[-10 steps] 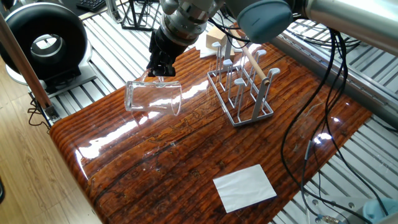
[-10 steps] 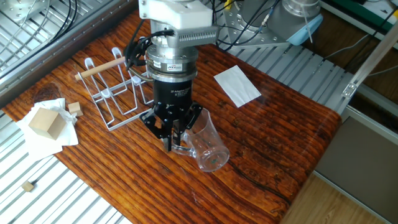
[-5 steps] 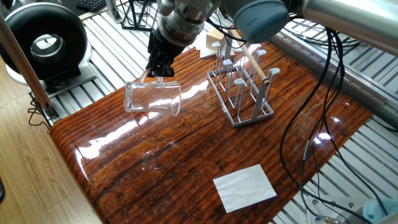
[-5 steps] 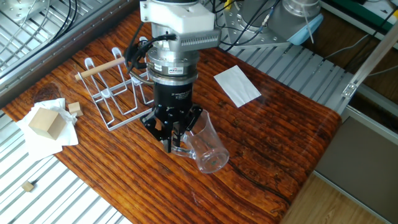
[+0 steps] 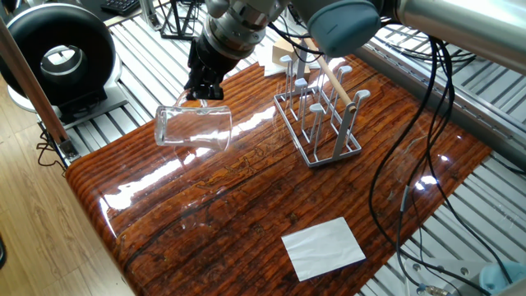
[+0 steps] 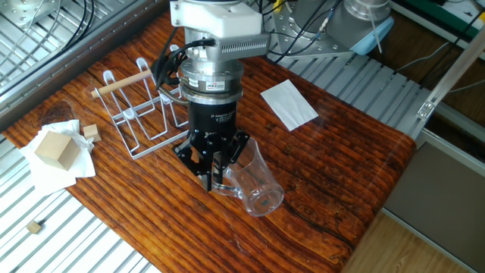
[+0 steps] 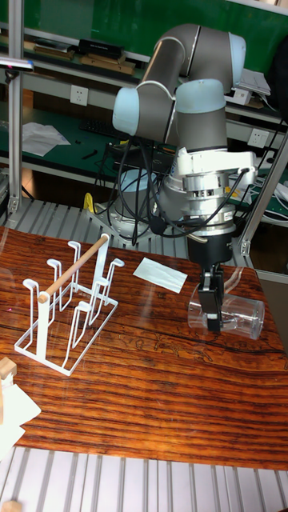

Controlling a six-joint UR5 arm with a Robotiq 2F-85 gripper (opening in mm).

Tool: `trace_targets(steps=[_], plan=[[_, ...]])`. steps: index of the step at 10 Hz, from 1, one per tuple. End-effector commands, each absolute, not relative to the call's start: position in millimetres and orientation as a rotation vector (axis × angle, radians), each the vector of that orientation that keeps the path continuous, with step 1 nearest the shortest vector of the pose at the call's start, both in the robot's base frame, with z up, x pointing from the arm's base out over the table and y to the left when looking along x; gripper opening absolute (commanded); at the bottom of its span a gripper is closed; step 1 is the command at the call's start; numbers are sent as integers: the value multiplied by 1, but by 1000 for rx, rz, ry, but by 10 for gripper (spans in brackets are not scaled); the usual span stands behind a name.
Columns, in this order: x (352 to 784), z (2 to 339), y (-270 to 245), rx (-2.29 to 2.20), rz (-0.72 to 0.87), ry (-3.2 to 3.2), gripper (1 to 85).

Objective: Put the cup on the cup rack

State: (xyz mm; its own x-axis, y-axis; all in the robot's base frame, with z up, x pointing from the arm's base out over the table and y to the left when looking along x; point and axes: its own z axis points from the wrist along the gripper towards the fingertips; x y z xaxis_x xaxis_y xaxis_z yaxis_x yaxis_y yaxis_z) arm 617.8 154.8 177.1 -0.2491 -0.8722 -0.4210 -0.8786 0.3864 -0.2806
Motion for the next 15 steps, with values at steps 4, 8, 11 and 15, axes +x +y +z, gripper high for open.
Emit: trace_targets(steps=[4, 8, 11, 15], plan=[[619, 175, 143, -1547, -41, 2137, 10], [620, 170, 121, -1507, -125, 2223, 10], [614, 168, 124, -1513, -92, 2239, 10], [619, 168, 116, -1508, -143, 2239, 10]])
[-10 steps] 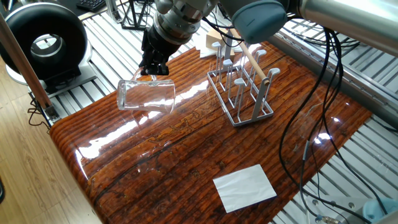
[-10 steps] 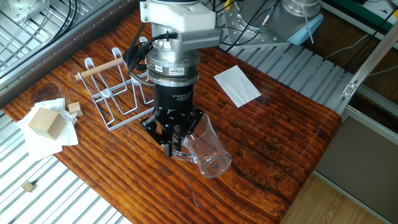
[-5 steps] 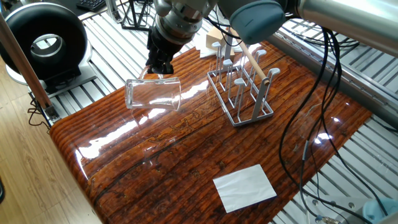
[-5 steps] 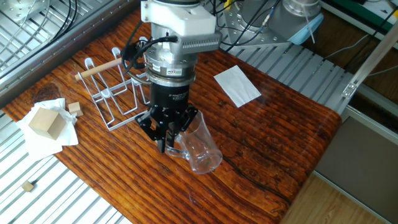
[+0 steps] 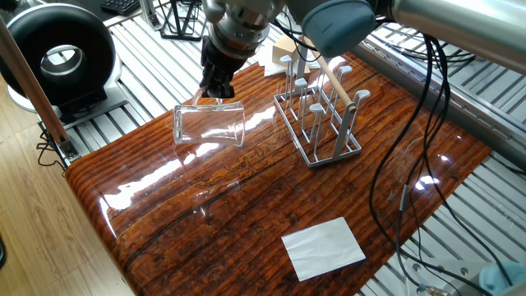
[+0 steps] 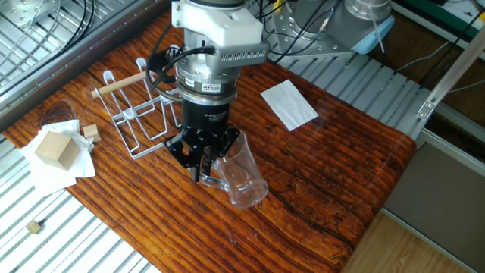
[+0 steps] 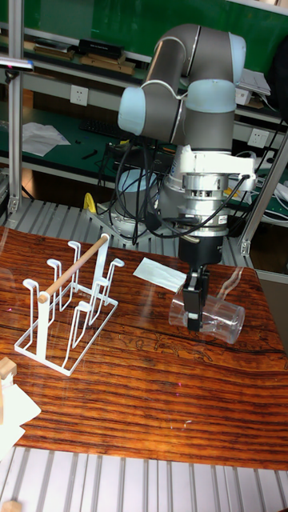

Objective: Put the cup on the cup rack

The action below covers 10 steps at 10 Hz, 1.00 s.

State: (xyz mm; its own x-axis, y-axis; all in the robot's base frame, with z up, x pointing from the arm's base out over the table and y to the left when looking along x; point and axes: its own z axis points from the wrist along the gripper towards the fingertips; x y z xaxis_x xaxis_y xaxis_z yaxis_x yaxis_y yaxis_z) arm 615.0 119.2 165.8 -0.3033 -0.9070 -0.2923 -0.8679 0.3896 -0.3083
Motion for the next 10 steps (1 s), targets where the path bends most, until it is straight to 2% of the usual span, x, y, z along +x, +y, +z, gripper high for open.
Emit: trace_targets(steps=[1, 5, 10], plan=[[623, 169, 107, -1508, -194, 2245, 10], [622, 169, 111, -1468, -163, 2261, 10], [597, 217, 84, -1416, 182, 2208, 10]])
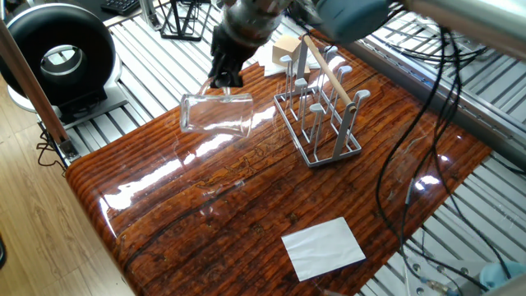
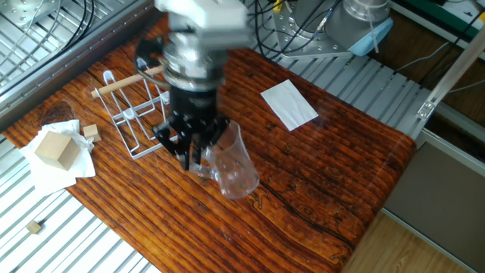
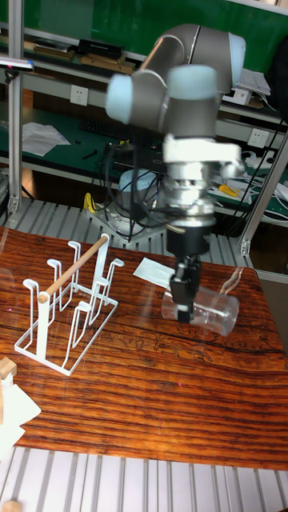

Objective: Put the cup on the cup rack

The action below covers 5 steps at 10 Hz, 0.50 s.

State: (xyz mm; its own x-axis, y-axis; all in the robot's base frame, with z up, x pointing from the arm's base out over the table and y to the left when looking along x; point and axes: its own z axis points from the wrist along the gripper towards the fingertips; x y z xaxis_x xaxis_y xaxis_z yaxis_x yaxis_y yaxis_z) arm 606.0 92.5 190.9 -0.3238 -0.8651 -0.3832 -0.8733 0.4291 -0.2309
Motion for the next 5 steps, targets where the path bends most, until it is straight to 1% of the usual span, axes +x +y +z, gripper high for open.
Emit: trace_targets(steps=[1, 2, 5], plan=[[594, 223, 77, -1398, 213, 2202, 10], [590, 225, 77, -1367, 269, 2196, 10], [581, 223, 73, -1312, 364, 2167, 10]])
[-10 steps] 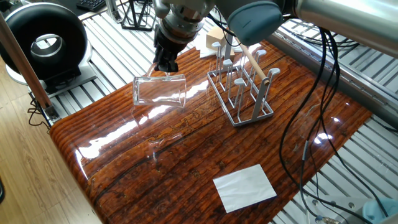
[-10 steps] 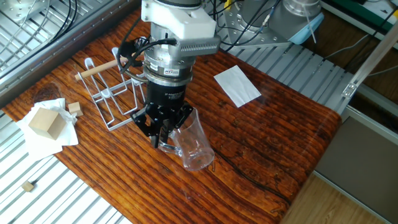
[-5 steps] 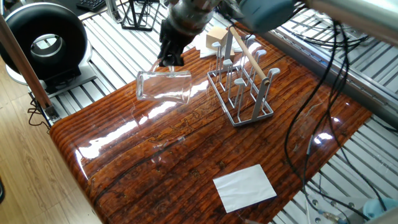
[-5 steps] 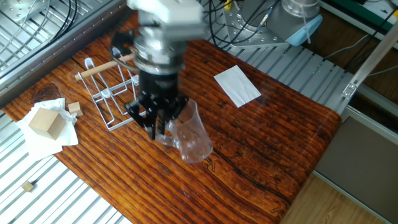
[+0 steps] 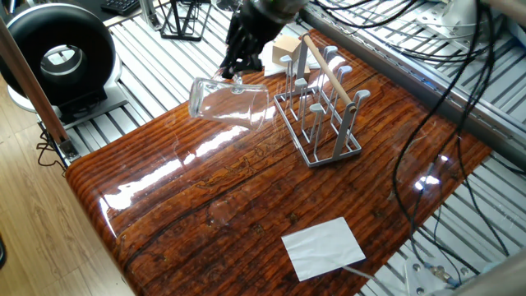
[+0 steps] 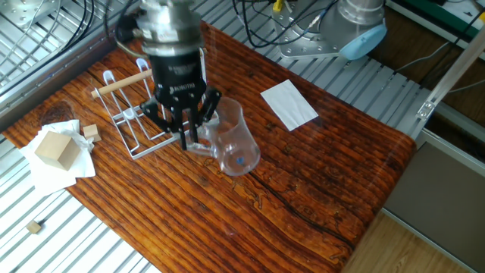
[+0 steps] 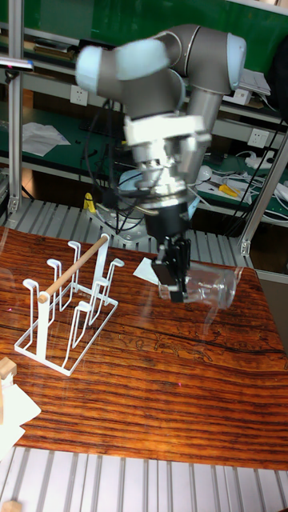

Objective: Put the cup on the cup rack

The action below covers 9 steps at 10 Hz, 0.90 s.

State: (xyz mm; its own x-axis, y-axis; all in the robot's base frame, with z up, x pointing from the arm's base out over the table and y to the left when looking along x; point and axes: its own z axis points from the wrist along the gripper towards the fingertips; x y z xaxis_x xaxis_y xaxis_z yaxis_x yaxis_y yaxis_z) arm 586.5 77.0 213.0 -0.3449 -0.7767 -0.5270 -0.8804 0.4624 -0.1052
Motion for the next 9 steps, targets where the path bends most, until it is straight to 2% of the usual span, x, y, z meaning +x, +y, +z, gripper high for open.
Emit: trace_targets(steps=[1, 9], plan=[[578, 221, 70, -1319, 374, 2155, 10], [536, 192, 14, -1473, 346, 2218, 10]])
